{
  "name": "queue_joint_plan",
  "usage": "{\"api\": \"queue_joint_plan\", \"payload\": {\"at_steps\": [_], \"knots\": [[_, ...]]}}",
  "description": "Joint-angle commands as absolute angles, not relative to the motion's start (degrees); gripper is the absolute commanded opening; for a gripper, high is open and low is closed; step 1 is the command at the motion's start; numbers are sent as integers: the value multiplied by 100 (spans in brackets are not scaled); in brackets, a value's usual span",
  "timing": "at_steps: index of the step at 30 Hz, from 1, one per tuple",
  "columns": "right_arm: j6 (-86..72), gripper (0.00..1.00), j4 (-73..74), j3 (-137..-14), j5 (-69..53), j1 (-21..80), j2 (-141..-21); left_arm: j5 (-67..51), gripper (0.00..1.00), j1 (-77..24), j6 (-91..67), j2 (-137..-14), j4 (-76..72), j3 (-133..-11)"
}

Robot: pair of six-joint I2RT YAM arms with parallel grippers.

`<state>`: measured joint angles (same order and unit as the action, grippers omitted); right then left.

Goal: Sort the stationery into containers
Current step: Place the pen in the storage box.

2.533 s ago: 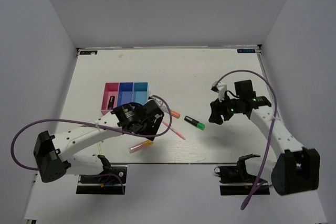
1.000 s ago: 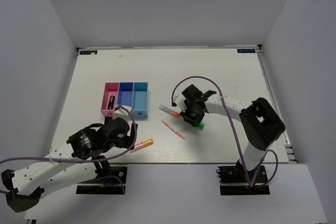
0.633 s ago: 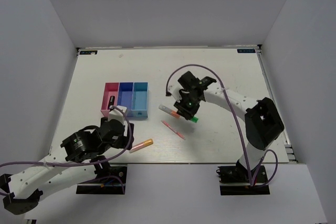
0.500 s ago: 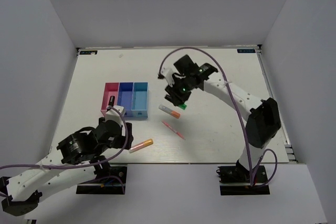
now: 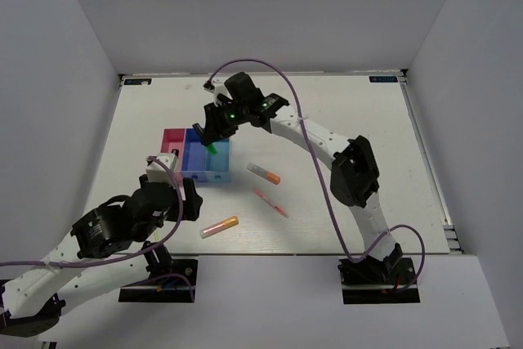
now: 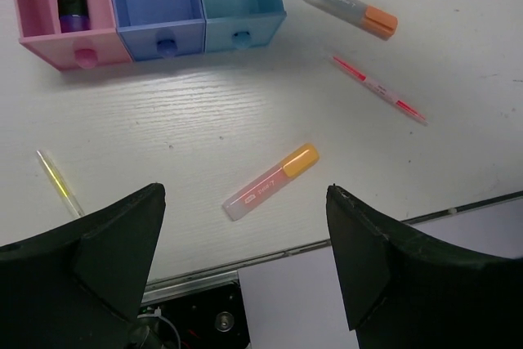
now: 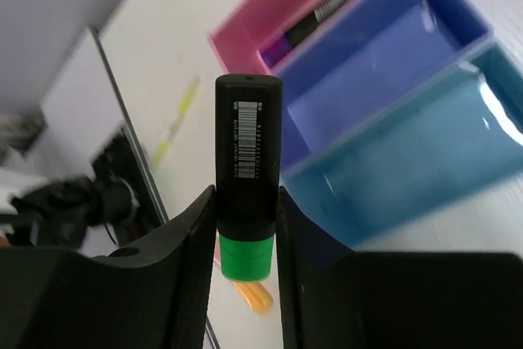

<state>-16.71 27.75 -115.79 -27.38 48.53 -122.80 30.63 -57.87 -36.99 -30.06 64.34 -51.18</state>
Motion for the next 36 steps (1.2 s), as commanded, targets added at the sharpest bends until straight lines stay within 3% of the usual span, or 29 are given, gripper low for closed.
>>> {"api": "queue_joint_plan", "payload": {"at_steps": [1,18,36], "knots": [[-3162,0,1111,-12277,-2918,4843,-12716,3392,89,-5783,-3823,-3199,6609,-5370],[-2998,0,-1378,-12261,-3207,5089,-13807,3586,89,-5783,-4140,-3226,6698,-5590],[-1987,0,-2443,-12902,-2822,5353,-14985,3568,89,-5774,-4061,-3322,6653,-5564]]}}
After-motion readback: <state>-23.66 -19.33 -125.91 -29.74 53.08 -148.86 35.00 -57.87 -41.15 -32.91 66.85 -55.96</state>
